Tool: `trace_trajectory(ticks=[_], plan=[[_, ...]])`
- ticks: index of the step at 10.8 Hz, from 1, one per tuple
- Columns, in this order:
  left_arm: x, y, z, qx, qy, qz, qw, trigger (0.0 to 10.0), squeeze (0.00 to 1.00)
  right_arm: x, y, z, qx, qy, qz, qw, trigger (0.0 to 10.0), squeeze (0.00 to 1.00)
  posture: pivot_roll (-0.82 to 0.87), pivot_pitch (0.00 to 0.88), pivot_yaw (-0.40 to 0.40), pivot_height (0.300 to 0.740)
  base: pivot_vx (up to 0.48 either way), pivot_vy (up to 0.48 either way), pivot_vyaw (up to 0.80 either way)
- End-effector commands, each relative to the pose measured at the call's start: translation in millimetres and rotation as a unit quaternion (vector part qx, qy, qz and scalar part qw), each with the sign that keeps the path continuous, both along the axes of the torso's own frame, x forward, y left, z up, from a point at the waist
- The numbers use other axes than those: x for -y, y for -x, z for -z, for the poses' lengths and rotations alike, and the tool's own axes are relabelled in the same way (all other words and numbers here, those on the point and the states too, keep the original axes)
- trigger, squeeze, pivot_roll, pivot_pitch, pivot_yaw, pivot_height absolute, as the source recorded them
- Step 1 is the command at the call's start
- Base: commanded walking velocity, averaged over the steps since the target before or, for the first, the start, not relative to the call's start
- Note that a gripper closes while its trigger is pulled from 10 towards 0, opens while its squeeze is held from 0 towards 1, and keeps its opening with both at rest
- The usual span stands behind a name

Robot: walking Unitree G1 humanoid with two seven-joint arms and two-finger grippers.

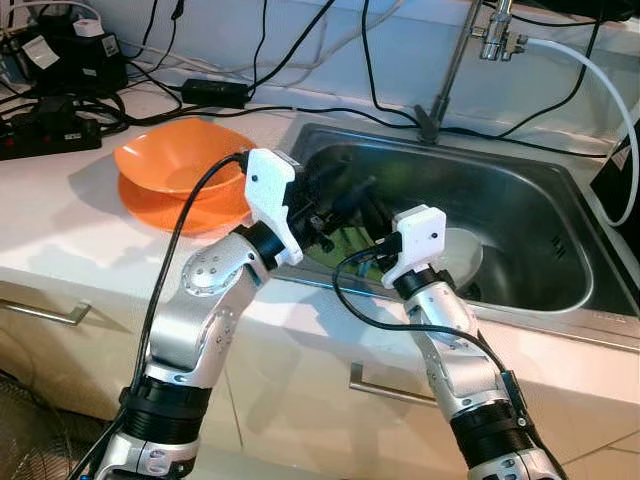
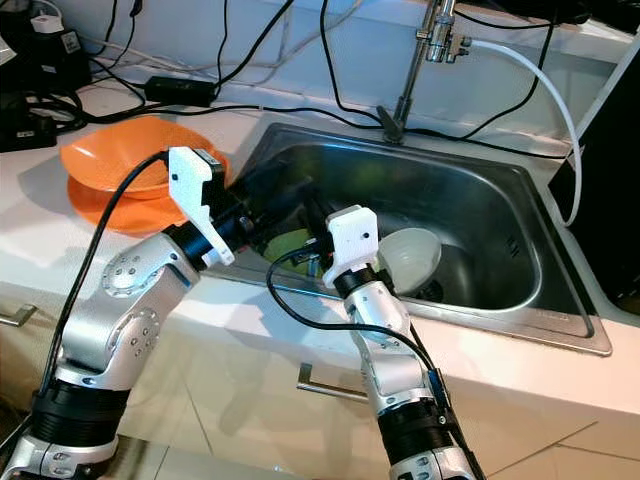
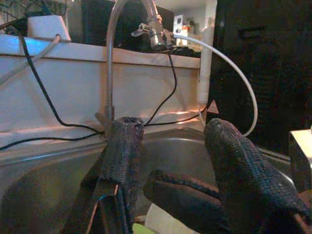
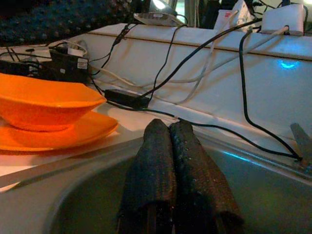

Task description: Kitchen organization

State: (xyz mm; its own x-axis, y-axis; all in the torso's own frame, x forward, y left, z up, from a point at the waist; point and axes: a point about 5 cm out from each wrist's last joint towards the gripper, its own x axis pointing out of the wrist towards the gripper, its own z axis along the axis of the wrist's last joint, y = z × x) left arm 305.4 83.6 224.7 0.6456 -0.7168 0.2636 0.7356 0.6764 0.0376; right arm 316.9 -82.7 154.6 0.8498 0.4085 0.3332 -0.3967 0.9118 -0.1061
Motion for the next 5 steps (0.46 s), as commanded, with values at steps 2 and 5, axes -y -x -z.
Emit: trace_trajectory(ticks=[2, 5], plan=[[-1.6, -1.3, 0.8, 0.005, -0.005, -0.016, 1.000, 10.0, 0.00, 6.3, -6.4, 1.6, -0.005, 0.019, 0.021, 1.000, 2.1, 0.00, 0.24, 0.027, -0.067, 0.740, 0.000, 0.000, 0.00], [-11.3, -3.7, 2.9, 0.002, -0.006, -0.041, 0.999, 10.0, 0.00, 41.3, -25.3, -16.4, 0.011, 0.027, 0.090, 0.995, 10.0, 0.00, 0.24, 0.027, -0.068, 0.740, 0.000, 0.000, 0.00]])
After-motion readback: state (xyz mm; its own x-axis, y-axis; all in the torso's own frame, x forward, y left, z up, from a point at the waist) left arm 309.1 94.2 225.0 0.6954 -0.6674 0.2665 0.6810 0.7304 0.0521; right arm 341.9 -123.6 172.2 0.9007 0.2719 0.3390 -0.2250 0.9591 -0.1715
